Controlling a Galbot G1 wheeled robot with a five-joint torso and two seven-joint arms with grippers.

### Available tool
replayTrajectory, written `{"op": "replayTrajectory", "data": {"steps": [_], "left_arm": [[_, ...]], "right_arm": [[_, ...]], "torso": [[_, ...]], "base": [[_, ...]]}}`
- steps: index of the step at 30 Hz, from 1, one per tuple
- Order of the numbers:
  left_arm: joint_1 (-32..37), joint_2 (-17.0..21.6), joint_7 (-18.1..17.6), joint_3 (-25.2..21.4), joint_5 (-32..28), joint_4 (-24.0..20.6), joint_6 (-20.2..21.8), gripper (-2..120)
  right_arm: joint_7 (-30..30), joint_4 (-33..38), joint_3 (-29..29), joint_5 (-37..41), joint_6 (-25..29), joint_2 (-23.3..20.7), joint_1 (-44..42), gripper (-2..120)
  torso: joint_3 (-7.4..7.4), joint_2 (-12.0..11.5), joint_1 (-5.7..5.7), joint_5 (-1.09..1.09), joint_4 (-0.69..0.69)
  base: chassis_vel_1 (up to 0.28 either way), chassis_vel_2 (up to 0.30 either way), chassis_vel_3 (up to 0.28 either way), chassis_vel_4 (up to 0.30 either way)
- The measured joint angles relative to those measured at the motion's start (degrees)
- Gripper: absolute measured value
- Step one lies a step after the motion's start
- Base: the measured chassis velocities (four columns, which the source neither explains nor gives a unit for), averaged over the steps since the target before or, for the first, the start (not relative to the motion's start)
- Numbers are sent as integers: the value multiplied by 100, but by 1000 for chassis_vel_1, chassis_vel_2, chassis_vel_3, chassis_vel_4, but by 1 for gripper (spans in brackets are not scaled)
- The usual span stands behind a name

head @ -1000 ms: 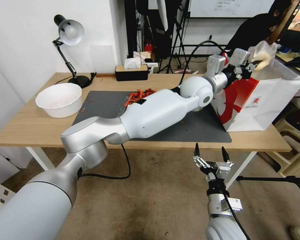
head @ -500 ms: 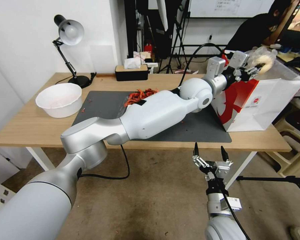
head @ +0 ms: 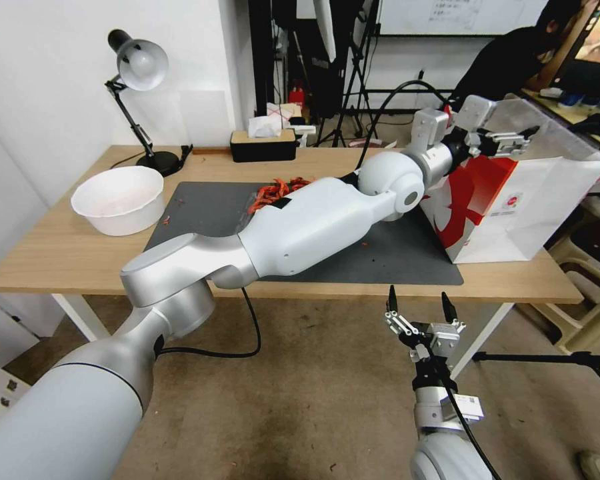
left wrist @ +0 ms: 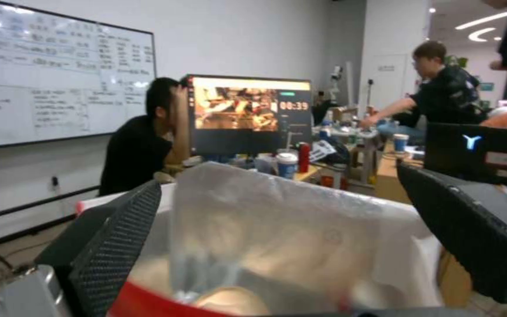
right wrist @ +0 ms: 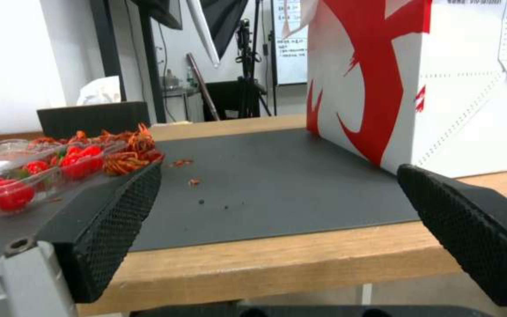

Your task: Pick up the trash from the table and place it into the takeout bag.

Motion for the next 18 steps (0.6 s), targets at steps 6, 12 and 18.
{"op": "replayTrajectory", "data": {"steps": [6, 12, 18], "left_arm": [[6, 2, -40, -94, 2, 1, -1, 100], [36, 255, -95, -363, 7, -26, 17, 100], [483, 1328, -180, -593, 58, -613, 32, 100]], "right_arm": [[0, 0, 6, 3, 2, -9, -9, 100], [13, 30, 34, 8, 9, -15, -24, 100], [20, 48, 42, 9, 9, -3, -46, 100]], "torso": [[0, 0, 0, 0, 0], [0, 0, 0, 0, 0], [0, 0, 0, -2, 1]], "base": [[0, 0, 0, 0], [0, 0, 0, 0], [0, 0, 0, 0]]}}
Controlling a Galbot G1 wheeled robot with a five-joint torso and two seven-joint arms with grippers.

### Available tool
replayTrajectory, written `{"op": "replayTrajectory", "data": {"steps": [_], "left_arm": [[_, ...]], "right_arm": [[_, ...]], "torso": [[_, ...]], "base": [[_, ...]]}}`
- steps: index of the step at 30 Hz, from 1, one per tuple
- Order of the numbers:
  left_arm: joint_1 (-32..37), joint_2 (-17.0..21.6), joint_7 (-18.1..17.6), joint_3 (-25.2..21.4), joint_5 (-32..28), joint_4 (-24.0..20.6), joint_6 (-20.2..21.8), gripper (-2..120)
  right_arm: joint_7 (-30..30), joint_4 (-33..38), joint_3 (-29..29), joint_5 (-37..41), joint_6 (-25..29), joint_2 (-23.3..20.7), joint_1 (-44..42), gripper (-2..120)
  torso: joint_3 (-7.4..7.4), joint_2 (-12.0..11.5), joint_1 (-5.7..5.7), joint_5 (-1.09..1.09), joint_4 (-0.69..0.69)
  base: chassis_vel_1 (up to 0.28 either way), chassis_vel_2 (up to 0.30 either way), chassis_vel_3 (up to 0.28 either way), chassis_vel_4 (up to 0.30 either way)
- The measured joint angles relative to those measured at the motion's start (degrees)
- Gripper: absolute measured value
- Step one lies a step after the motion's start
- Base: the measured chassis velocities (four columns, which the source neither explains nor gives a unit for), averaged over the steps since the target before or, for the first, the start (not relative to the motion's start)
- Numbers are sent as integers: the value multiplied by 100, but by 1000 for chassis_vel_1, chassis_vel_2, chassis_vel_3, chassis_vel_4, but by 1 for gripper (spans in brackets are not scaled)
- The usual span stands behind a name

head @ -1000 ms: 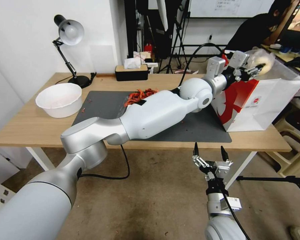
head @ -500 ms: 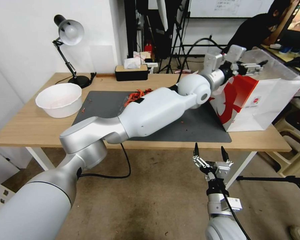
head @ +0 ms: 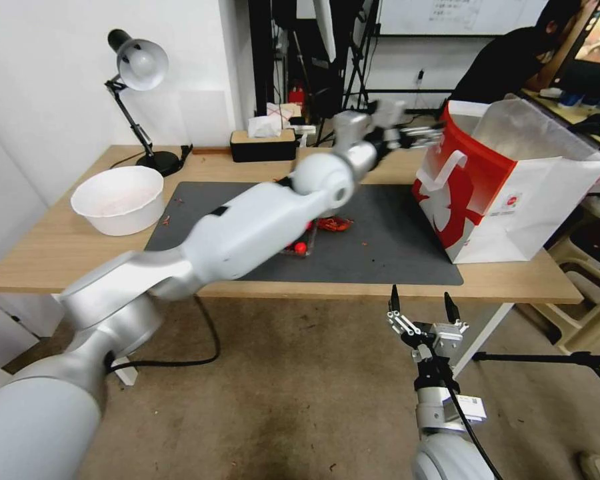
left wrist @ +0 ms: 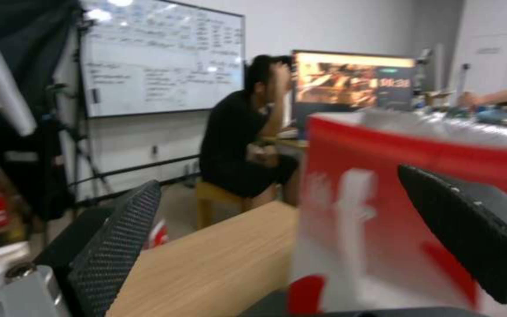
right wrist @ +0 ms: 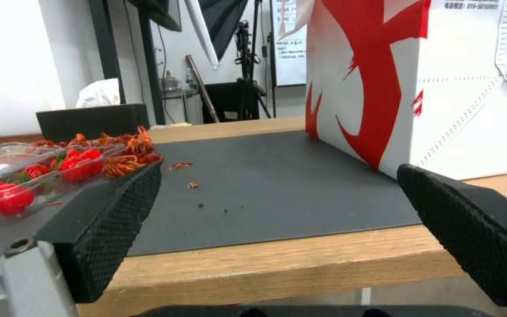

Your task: Pick up the trash from the table and place it into the takeout bag.

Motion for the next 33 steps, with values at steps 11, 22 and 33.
{"op": "replayTrajectory", "data": {"steps": [11, 22, 33], "left_arm": [[1151, 1617, 8, -865, 313, -862, -19, 100], [2509, 2355, 4, -2048, 796, -1620, -45, 100], [4024, 2843, -38, -3295, 1539, -2423, -89, 100]], "right_arm": [[4, 53, 2, 0, -16, -40, -9, 100], [1, 64, -18, -5, -22, -34, -14, 100], [-12, 48, -46, -15, -26, -28, -8, 100]], "torso": [[-1, 1, 0, 1, -3], [-1, 1, 0, 3, -1], [-1, 1, -1, 1, -2]], "base": [[0, 0, 0, 0], [0, 0, 0, 0], [0, 0, 0, 0]]}}
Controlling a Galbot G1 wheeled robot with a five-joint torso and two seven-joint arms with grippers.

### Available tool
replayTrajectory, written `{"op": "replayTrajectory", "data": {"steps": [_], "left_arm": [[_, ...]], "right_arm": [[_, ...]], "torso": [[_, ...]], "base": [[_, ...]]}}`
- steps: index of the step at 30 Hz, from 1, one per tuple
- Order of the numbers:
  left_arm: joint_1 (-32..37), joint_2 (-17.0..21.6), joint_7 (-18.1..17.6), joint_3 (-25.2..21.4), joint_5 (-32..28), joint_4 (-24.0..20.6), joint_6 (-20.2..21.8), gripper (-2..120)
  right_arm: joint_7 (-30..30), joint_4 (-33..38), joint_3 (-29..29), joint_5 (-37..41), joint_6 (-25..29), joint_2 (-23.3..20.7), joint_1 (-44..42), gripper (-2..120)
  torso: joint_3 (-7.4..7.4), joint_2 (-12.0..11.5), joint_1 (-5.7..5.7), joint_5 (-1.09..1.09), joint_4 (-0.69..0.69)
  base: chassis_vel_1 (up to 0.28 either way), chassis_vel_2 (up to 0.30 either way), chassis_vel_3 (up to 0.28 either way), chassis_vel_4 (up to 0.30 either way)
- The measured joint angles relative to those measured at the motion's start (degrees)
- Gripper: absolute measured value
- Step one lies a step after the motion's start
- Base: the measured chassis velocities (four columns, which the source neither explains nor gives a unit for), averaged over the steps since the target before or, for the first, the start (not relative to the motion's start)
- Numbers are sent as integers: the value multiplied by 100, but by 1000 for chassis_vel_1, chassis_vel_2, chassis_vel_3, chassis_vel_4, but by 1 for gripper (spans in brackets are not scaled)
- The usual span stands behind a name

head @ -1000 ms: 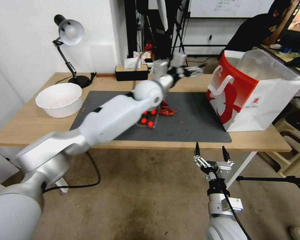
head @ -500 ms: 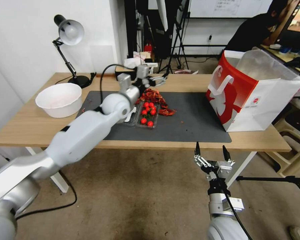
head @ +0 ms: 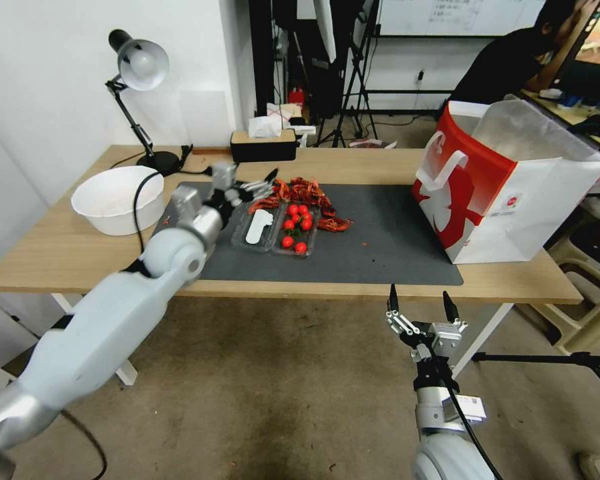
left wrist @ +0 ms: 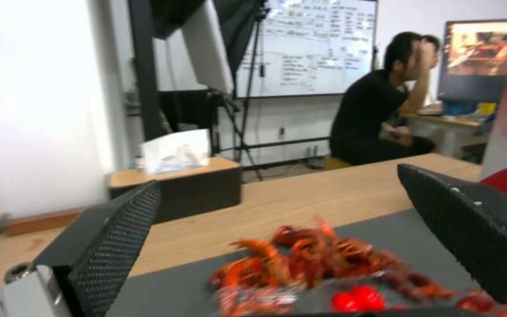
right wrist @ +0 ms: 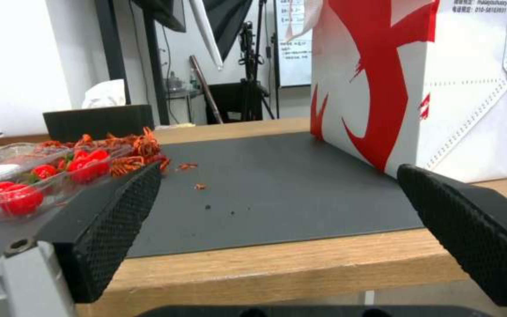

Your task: Pick up the trash from the table and place it into the takeout bag.

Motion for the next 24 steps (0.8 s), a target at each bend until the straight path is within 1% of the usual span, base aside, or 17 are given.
{"op": "replayTrajectory", "data": {"steps": [2, 3, 5, 7, 9, 11, 13, 14, 17, 18, 22, 23, 24], "left_arm": [[451, 89, 2, -425, 226, -204, -79, 100], [451, 89, 2, -425, 226, -204, -79, 100], [817, 152, -6, -742, 468, -357, -215, 100], [906, 159, -14, -810, 521, -394, -242, 100], [1296, 164, -62, -1098, 664, -558, -296, 100], [1396, 164, -73, -1160, 692, -599, -304, 100], [1887, 150, -90, -1460, 842, -769, -332, 100], [1887, 150, -90, -1460, 842, -769, -332, 100], [2394, 81, -95, -1800, 970, -933, -377, 100], [2394, 81, -95, -1800, 970, -933, -377, 100], [3019, -94, -89, -2304, 1175, -1121, -471, 100], [3019, -94, -89, -2304, 1175, -1121, -471, 100], [3187, -169, -89, -2447, 1221, -1176, -491, 100]], "right_arm": [[-2, 0, -2, -3, 0, 1, -4, 100], [-2, 0, -2, -3, 0, 1, -4, 100], [-2, 0, 0, -4, 0, -1, -16, 100], [-2, 0, 0, -4, 0, -1, -19, 100], [-3, 1, 0, -6, 2, 2, -26, 100], [-2, 1, 1, -6, 3, 5, -27, 100], [-2, 14, 1, -9, 7, 11, -33, 100], [-2, 14, 1, -9, 7, 11, -33, 100], [-2, 23, 1, -10, 11, 14, -42, 100], [-2, 23, 1, -10, 11, 14, -42, 100], [-2, 23, -1, -38, 27, 20, -52, 100], [-2, 23, -1, -38, 27, 20, -52, 100], [-2, 23, -2, -52, 32, 24, -52, 100]], "torso": [[0, 0, 0, 1, 1], [0, 0, 0, 1, 1], [0, 0, 0, 1, 1], [0, 0, 0, 1, 0], [0, 0, 0, 0, 0], [0, 0, 0, 1, 0], [0, 0, 0, 0, 2], [0, 0, 0, 0, 2], [0, 0, 0, 1, 1], [0, 0, 0, 1, 1], [0, 0, 1, 1, 1], [0, 0, 1, 1, 1], [0, 0, 1, 1, 1]], "base": [[0, 0, 0, 0], [0, 0, 0, 0], [0, 0, 0, 0], [0, 0, 0, 0], [0, 0, 0, 0], [0, 0, 0, 0], [0, 0, 0, 0], [0, 0, 0, 0], [0, 0, 0, 0], [0, 0, 0, 0], [0, 0, 0, 0], [0, 0, 0, 0], [0, 0, 0, 0]]}}
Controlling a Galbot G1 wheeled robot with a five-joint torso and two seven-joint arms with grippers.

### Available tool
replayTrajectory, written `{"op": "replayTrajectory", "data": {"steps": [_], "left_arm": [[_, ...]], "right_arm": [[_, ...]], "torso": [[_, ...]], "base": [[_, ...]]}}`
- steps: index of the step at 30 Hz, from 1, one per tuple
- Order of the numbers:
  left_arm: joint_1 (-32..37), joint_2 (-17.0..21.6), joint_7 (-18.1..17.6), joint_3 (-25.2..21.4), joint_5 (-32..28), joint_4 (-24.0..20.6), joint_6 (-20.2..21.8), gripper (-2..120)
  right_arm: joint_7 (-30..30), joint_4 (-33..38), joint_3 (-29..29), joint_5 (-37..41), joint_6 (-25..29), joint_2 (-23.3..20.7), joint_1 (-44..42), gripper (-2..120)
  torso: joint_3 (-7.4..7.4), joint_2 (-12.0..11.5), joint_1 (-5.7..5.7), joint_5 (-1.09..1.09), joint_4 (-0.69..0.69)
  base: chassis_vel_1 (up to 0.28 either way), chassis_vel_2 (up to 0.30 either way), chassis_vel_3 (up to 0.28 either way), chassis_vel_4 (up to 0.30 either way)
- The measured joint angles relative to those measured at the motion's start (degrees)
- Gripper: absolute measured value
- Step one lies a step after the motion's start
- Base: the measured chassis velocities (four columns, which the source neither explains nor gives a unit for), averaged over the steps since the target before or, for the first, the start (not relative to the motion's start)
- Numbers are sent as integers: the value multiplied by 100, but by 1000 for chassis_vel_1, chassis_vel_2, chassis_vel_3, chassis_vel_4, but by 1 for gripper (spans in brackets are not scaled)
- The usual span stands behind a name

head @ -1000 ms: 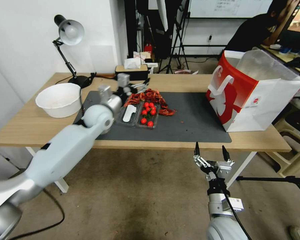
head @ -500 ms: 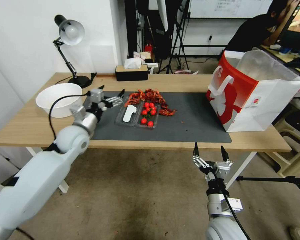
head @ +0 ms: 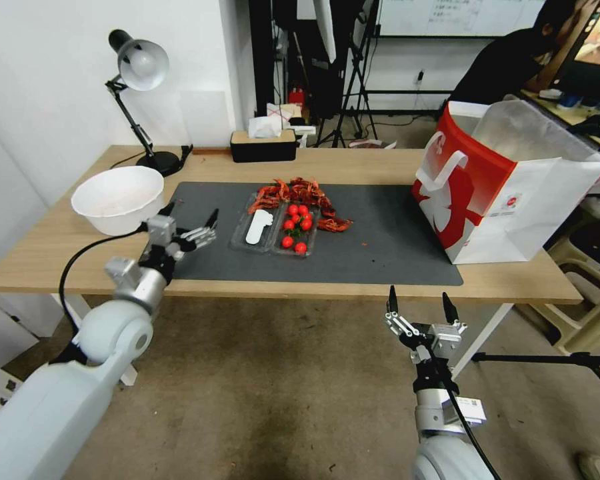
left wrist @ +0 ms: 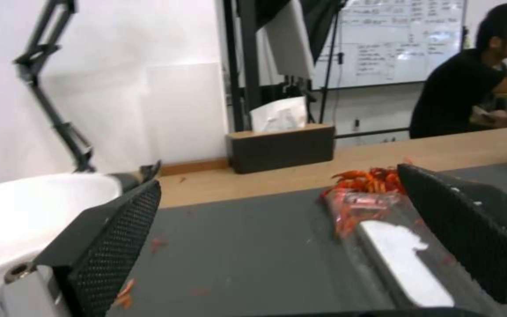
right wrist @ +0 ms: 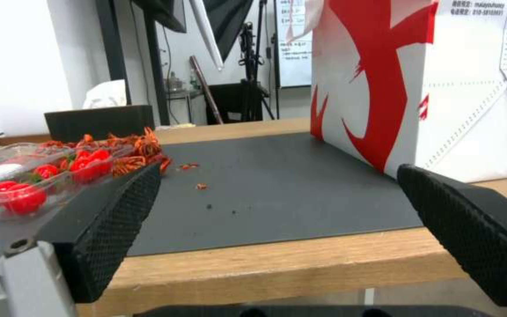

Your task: Pick up the trash from the table and place it into the takeout bag.

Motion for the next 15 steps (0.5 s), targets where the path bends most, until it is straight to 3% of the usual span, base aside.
{"op": "replayTrajectory", "data": {"steps": [7, 15], "left_arm": [[749, -449, 3, -499, 324, -160, -163, 100], [1389, -746, 21, -683, 718, -185, -451, 100]], "right_arm": [[8, 9, -3, -17, 10, 9, -13, 100], [13, 9, -2, -17, 15, 9, -6, 100]], "torso": [[0, 0, -1, 0, 0], [0, 0, 0, 1, 0]], "base": [[0, 0, 0, 0], [0, 0, 0, 0]]}}
